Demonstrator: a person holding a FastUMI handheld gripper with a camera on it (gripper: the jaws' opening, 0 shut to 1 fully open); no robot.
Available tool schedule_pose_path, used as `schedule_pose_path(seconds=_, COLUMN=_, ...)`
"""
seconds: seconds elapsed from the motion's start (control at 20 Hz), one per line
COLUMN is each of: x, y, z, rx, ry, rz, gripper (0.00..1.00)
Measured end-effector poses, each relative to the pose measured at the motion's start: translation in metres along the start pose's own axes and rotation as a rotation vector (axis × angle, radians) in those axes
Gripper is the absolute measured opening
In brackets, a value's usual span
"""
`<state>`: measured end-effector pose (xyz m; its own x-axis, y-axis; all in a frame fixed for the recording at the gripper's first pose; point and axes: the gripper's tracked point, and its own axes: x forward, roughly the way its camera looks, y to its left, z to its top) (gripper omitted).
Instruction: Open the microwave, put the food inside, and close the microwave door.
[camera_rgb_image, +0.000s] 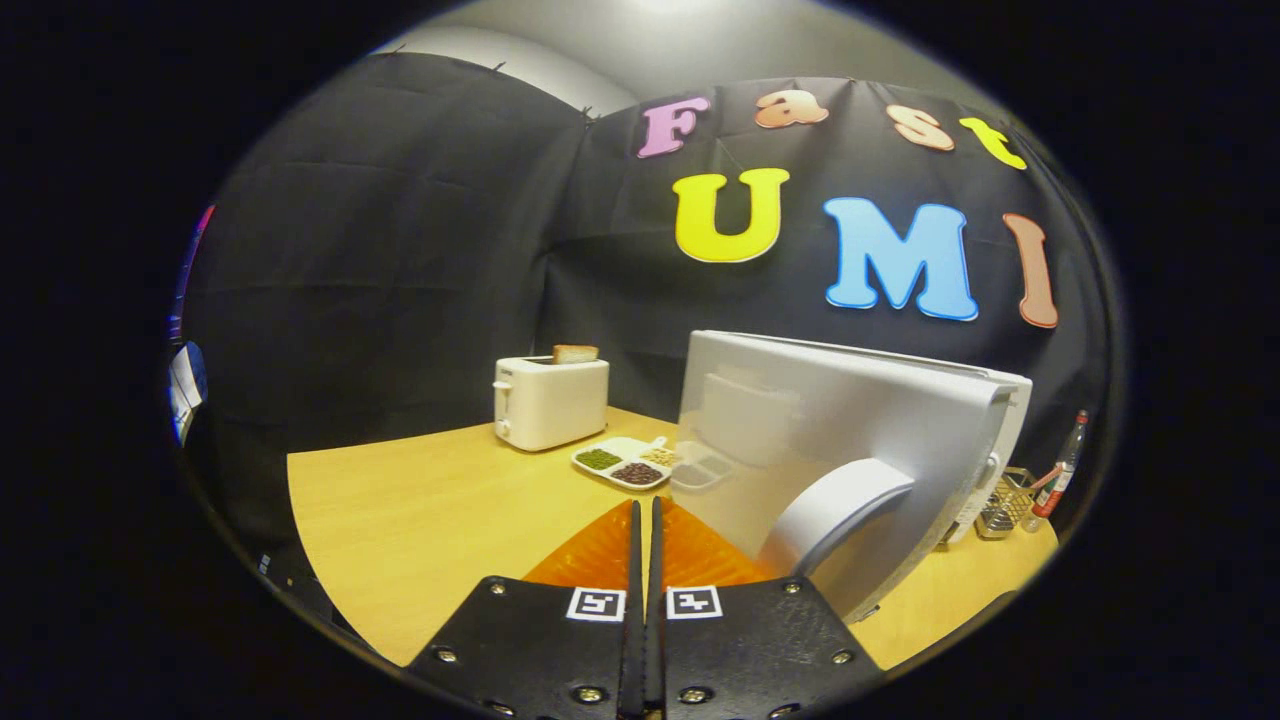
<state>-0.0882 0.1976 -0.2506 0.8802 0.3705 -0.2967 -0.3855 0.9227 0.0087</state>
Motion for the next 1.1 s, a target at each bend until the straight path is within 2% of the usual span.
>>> schedule_pose_path(seconds=0.25, x=0.008, y=-0.077, z=-0.01, rx=0.047, ry=0.017, rz=-0.145, gripper=0.01)
schedule_pose_path(seconds=0.8, x=0.045, y=-0.192, z=-0.01, rx=0.075, ry=0.023, rz=-0.395, gripper=0.01)
schedule_pose_path(seconds=1.1, x=0.082, y=-0.23, z=-0.019, rx=0.073, ry=0.064, rz=-0.468, gripper=0.01)
